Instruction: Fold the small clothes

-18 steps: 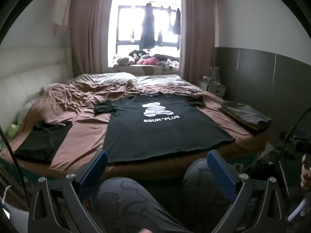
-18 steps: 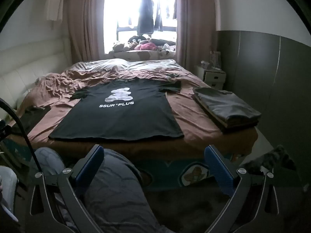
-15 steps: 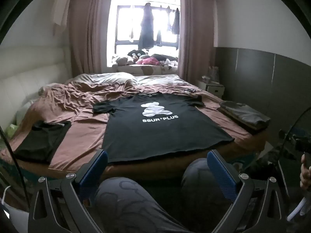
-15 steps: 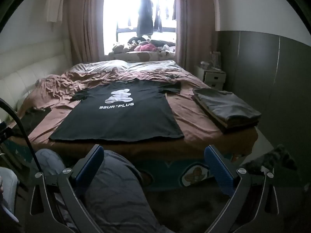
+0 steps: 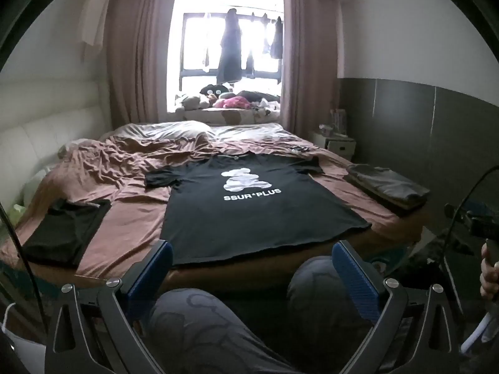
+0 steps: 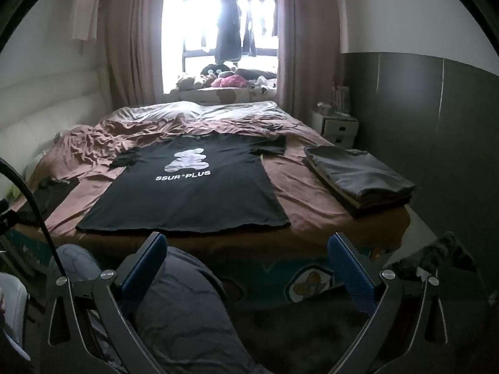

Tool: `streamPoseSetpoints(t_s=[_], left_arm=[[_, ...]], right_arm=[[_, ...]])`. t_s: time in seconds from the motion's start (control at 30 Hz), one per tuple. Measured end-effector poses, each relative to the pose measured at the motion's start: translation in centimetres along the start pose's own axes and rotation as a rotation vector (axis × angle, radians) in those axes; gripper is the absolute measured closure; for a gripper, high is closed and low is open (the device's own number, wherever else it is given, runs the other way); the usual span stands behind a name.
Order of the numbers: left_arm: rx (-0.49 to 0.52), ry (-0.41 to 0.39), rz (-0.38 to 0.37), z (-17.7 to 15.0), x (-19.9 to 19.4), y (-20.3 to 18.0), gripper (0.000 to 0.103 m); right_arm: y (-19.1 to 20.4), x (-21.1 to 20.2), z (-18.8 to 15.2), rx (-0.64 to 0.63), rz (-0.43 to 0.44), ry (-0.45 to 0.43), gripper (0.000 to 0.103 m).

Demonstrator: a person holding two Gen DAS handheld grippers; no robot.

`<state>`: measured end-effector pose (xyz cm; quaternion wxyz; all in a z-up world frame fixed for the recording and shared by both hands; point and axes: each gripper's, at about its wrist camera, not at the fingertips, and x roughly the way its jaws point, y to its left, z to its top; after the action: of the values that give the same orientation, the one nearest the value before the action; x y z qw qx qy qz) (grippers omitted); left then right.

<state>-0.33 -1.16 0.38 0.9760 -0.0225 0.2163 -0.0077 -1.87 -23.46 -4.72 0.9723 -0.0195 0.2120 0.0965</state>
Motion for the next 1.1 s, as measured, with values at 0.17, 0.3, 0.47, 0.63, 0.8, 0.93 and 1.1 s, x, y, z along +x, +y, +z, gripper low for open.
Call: streamPoseSetpoints(t_s=[0.17,0.3,0.47,0.63,0.8,0.93,1.1], left_arm=[[-0.004,-0.009,-0.012,0.2,-0.31,0.03,0.0],[-0.005,-0.018,-0.028,0.02,-0.5,0.24,0.0],[-0.007,-0.019,-0.029,-0.07,-0.6,0.25,0.0],[-0.009,-0.019,-0.031,-0.04,-0.57,0.36,0.0],[-0.011,-0.017,-0.032,0.01,-0.56,0.35,0.0],[-0.009,-0.025,-0.043,0.18,-0.96,0.49,0.0],[-0.004,-0.023,-0.057,0.63,-0.7,0.52,0.0]], right_arm=[[0.07,-0.12,0.02,-0.004,-0.002,-0.002,0.0],[0.05,0.1,-0.03,-0.004,-0.004,0.001,0.0],[0.03,0.19,0.02,-0.006,-0.004,0.002,0.0],[0.09,0.24,-0.04,-0.01,-0.011,-0.001,0.0],[0.32,0.18,-0.16,-0.011,-0.013,-0.005,0.0],[0.19,0.25,0.06,-0.001,-0.016,-0.007,0.0],[0.01,0.48,0.49,0.014,-0.027,-0.015,0.0]])
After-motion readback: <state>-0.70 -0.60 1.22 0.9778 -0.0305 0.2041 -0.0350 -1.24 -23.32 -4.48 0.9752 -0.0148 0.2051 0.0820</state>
